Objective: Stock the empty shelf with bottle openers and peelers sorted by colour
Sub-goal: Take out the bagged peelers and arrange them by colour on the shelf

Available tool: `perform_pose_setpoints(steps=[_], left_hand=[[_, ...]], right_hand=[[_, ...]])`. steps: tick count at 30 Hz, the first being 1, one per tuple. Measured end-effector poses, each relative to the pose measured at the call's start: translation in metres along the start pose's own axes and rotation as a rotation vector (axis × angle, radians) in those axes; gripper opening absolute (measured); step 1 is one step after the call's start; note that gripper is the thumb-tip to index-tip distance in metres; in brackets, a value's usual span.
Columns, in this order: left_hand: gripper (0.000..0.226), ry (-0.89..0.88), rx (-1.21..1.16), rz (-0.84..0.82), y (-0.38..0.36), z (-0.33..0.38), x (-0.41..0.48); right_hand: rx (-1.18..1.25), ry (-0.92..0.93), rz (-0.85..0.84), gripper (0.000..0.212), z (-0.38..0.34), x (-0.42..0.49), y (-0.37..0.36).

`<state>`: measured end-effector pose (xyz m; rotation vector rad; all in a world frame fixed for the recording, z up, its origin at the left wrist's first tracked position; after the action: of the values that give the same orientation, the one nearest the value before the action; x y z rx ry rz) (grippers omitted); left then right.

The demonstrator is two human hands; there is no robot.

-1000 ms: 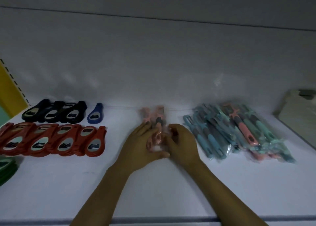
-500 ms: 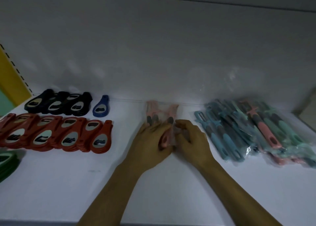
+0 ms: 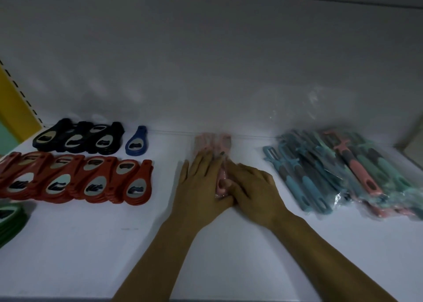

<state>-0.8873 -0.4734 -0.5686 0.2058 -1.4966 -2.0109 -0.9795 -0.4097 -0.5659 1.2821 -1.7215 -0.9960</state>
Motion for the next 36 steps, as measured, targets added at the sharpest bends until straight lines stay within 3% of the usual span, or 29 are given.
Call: perform_pose_setpoints(steps=[4,9,15,18,22,27,31,33,36], left_hand=[[0.074,-0.091,-0.041,-0.018,-0.002,0.008,0.000],[0.074,-0.012,-0.060,-0.053,-0.012,-0.007,0.008],[0.081,-0.093,-0.062,-0.175,-0.004,-0.014,0.019],[0.083,-0.111,-0.041,-0.199,0.000,-0.012,0.016],[0.095,-0.140,0.199,-0.155,0.011,0.002,0.013],[0.075,-0.307,0.018,-0.042,0.018,0.096,0.027],[0.056,-0.432,-0.087,-0.017,-0.006,0.198,0.050],[0.052,-0.457,-0.075,0.010,-0.020,0.235,0.062],[0.049,-0.431,-0.012,-0.009,-0.045,0.256,0.069]], right_hand=[[-0.097,-0.059,-0.202,0.057,0.006,0.004,-0.019],[-0.164,-0.086,-0.154,0.060,-0.003,0.025,-0.015],[-0.130,-0.130,-0.142,0.060,0.002,0.024,-0.018],[0.041,-0.075,-0.056,0.049,-0.003,0.015,-0.007],[0.454,-0.078,0.058,0.030,0.003,-0.004,0.023],[0.265,-0.026,0.418,0.020,0.031,-0.069,0.102],[-0.027,-0.148,0.653,0.019,0.079,-0.127,0.162],[-0.153,-0.295,0.677,0.024,0.111,-0.145,0.177],[-0.133,-0.434,0.551,0.035,0.155,-0.156,0.170]])
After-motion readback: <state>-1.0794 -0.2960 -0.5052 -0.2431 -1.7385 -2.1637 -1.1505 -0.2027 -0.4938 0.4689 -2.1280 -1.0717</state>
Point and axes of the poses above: each hand's wrist, its own x-axis towards the middle knuckle, its own y-axis out of the back of the hand, z = x × y, the point moved 8 cm from there along x, towards the middle knuckle, and after that the axes turned 9 degrees about -z, right-handed, at the moved point
